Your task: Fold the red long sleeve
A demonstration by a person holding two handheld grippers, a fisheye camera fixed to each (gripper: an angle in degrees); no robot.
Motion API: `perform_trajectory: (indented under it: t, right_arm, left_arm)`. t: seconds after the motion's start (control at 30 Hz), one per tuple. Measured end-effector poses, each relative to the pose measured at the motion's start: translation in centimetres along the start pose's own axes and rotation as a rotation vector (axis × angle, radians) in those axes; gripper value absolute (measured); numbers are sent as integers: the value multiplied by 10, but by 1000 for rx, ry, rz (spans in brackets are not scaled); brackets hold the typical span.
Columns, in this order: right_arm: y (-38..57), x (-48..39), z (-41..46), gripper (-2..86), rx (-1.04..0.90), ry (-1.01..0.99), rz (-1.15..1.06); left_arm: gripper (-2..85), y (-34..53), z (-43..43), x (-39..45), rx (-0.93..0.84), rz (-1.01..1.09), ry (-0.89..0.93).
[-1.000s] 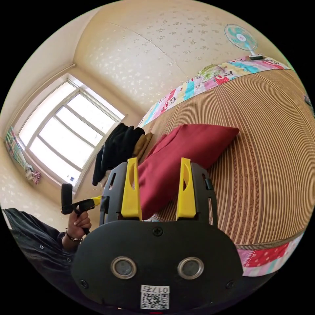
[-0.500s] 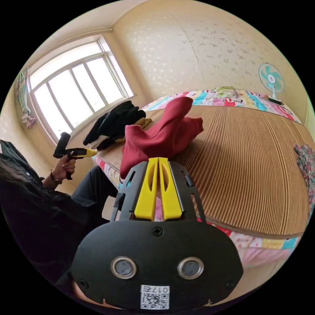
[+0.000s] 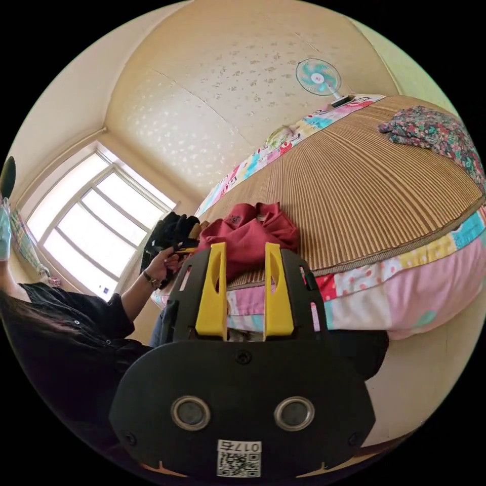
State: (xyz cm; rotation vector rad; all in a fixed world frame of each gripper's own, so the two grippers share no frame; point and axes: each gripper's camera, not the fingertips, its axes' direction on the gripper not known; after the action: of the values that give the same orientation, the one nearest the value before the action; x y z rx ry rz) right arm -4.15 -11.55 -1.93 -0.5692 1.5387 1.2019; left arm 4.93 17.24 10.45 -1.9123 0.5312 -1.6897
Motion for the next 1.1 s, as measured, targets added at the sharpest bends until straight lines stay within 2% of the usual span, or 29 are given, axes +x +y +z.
perform_trajectory:
  t: [0.03, 0.1, 0.17, 0.23, 0.27, 0.3, 0.37, 0.43, 0.47, 0.53, 0.6, 0.63, 0.67, 0.77, 0.87, 0.93, 1.0, 1.07, 1.1]
  right_arm:
    - [-11, -8, 21, 115, -25, -21, -12]
    - [-26, -19, 47, 121, -40, -5, -18]
    - [-49, -25, 72, 124, -55, 72, -27]
    - [-64, -21, 87, 125, -57, 166, -13]
    - [-73, -15, 98, 125, -72, 220, -9]
    - [-77, -11, 105, 125, -92, 248, -3]
    - [-86, 13, 145, 127, -254, 371, 62]
    - [-81, 25, 174, 123, -366, 453, 81]
    - [-76, 19, 178, 116, -325, 508, 46]
    - [-69, 14, 185, 112, -332, 552, 23]
    - [-62, 13, 186, 115, -313, 538, 43]
    - [-58, 14, 187, 117, -311, 517, 44]
    - [-53, 15, 189, 118, -314, 503, 40]
    - [-44, 20, 191, 116, -316, 476, 72]
    - [-34, 21, 198, 115, -316, 480, 90]
    - [-25, 19, 207, 113, -306, 492, 93]
    - [-13, 15, 217, 110, -287, 528, 89]
    - [7, 6, 234, 107, -245, 605, 69]
    - [12, 3, 237, 106, -234, 618, 67]
  left_arm:
    - [106, 4, 7, -5, 13, -27, 36]
    - [56, 26, -12, 3, 94, 98, 143]
    - [50, 84, -54, 17, 269, 373, 467]
    - [49, 129, -67, 27, 256, 522, 659]
    - [48, 156, -65, 37, 169, 592, 668]
    - [47, 170, -61, 42, 122, 624, 643]
    - [40, 220, -41, 60, -72, 712, 429]
    - [18, 244, -25, 64, -206, 718, 304]
    - [5, 254, -22, 62, -263, 727, 282]
    - [0, 261, -35, 53, -284, 736, 290]
    - [0, 256, -65, 40, -237, 741, 314]
    - [0, 247, -91, 32, -157, 744, 315]
    - [3, 231, -117, 24, -41, 721, 282]
    - [33, 158, -147, 21, 143, 572, 144]
    - [82, 55, -128, 44, 167, 425, 54]
    - [83, -9, -99, 66, 145, 431, 23]
    - [83, -71, -58, 88, 83, 448, -101]
    - [84, -137, 1, 101, 22, 435, -332]
    - [84, -150, 15, 100, 1, 433, -372]
